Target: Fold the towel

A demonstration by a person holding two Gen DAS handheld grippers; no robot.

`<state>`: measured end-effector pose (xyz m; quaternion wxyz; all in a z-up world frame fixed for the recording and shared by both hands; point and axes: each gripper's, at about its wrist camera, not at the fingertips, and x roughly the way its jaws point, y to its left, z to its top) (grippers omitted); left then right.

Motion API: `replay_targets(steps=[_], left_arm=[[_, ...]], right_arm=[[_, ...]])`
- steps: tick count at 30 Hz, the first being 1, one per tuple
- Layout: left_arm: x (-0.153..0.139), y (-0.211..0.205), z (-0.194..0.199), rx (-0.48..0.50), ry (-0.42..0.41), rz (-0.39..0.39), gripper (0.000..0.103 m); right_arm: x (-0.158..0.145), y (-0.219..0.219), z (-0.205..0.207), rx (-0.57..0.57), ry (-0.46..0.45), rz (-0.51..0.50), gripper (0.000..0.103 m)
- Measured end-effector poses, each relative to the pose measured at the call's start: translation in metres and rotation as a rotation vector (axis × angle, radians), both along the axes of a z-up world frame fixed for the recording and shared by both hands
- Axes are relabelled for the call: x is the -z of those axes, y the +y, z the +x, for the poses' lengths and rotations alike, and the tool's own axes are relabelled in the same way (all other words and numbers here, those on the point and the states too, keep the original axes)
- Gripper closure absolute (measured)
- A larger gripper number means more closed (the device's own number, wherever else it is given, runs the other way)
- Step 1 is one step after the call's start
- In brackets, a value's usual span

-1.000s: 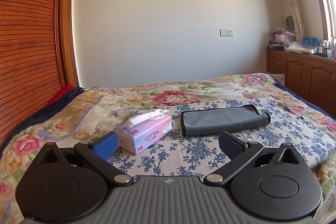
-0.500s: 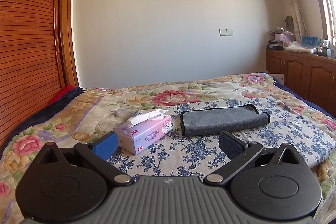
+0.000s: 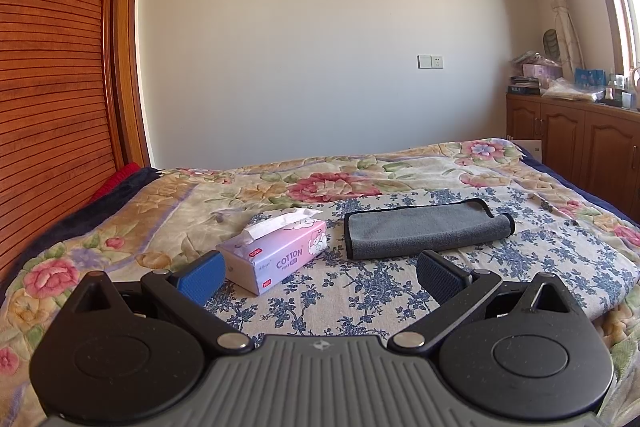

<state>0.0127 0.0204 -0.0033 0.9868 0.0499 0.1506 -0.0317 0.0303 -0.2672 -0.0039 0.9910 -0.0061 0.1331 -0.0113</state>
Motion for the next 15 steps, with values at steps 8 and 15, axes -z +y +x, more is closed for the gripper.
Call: replay_targets(steps=[8,15], left_arm=[[0.0001,0.0015,0.0004,-0.004,-0.001,0.003,0.0],[0.0002,0.0033,0.0008,-0.003,0.0,0.003,0.0]], right_arm=[[0.0,-0.0004,0.0003,0.0,0.0,0.0,0.0],[0.0001,0.0006,0.0004,0.0,0.0,-0.001,0.0]])
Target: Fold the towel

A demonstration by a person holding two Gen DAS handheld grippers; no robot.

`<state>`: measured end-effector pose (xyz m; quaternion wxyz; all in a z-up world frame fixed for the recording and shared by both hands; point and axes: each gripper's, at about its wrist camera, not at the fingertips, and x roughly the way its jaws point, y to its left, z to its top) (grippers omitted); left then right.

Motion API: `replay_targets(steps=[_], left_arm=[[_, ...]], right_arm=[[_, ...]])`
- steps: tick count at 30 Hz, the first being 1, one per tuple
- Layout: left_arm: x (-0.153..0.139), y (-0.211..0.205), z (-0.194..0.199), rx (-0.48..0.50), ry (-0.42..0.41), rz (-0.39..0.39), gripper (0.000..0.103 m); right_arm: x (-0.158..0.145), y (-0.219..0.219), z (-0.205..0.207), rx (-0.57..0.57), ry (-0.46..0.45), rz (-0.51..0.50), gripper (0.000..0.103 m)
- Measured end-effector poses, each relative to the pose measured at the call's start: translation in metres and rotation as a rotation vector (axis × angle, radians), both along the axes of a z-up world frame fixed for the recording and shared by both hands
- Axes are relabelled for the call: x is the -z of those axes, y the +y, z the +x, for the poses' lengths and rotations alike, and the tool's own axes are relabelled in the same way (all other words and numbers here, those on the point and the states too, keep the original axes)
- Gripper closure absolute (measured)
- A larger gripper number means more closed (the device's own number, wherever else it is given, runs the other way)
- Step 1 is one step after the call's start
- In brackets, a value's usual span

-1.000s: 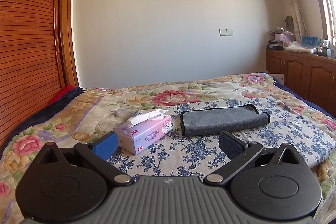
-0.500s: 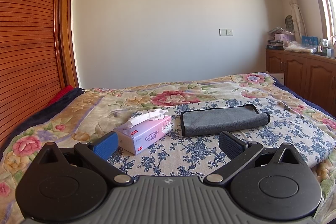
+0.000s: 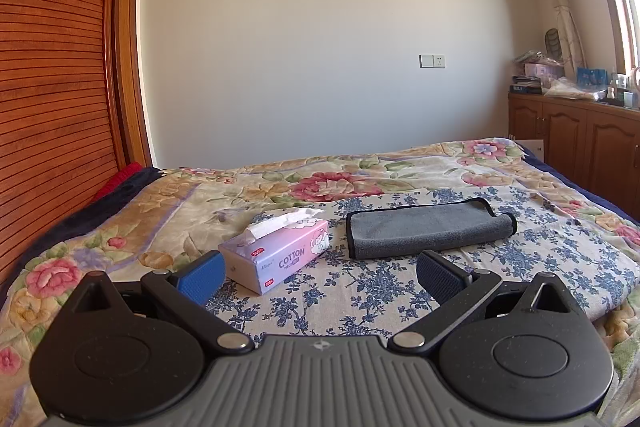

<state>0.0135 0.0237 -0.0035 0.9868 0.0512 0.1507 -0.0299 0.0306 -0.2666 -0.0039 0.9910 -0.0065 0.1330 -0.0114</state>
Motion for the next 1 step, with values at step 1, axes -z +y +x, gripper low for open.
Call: replay_targets(steps=[1], left_arm=[[0.0001,0.0004,0.0001,0.0,0.0,0.0,0.0]], right_arm=[[0.0,0.0,0.0,0.0,0.0,0.0,0.0]])
